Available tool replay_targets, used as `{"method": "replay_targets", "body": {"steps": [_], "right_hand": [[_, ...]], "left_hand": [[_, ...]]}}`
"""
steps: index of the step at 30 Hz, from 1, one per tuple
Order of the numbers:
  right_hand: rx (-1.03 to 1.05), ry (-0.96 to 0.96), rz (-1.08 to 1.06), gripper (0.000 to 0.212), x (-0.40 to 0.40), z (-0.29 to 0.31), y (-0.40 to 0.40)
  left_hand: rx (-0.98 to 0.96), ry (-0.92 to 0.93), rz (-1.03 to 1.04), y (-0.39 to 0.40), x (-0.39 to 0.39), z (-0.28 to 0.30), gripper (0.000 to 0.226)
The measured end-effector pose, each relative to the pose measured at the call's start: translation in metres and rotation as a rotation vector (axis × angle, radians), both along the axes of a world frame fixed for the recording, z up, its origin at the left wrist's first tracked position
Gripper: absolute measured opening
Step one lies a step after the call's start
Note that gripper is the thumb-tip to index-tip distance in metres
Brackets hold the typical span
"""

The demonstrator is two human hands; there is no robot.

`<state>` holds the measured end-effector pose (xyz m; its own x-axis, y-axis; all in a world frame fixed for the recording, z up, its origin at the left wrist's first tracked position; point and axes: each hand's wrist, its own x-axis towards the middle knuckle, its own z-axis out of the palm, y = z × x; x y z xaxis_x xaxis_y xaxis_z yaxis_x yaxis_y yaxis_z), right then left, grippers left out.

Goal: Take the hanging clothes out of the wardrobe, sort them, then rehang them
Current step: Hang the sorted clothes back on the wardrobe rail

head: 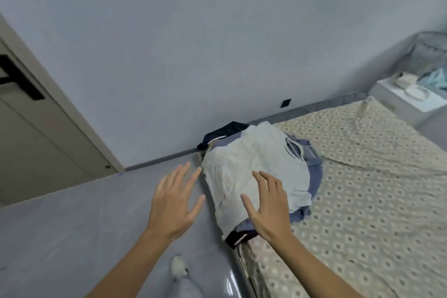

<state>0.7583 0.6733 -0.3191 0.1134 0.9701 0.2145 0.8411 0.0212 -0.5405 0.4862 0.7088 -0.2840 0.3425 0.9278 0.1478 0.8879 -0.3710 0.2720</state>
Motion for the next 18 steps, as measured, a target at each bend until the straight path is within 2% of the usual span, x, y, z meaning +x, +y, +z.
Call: {"method": "replay_targets", "body": {"steps": [10,18], "right_hand": [[-0.181,-0.059,-0.453,0.065,0.140,-0.082,0.121],[-0.428,0.026,-0.688,0.069,0.223,-0.174,0.227]], "left_hand": [[-0.131,-0.020,-0.460,0.252,0.176,-0.095,0.067],[-0.255,0.077,-0.748,0.410,0.303,-0.184,0.067]]}}
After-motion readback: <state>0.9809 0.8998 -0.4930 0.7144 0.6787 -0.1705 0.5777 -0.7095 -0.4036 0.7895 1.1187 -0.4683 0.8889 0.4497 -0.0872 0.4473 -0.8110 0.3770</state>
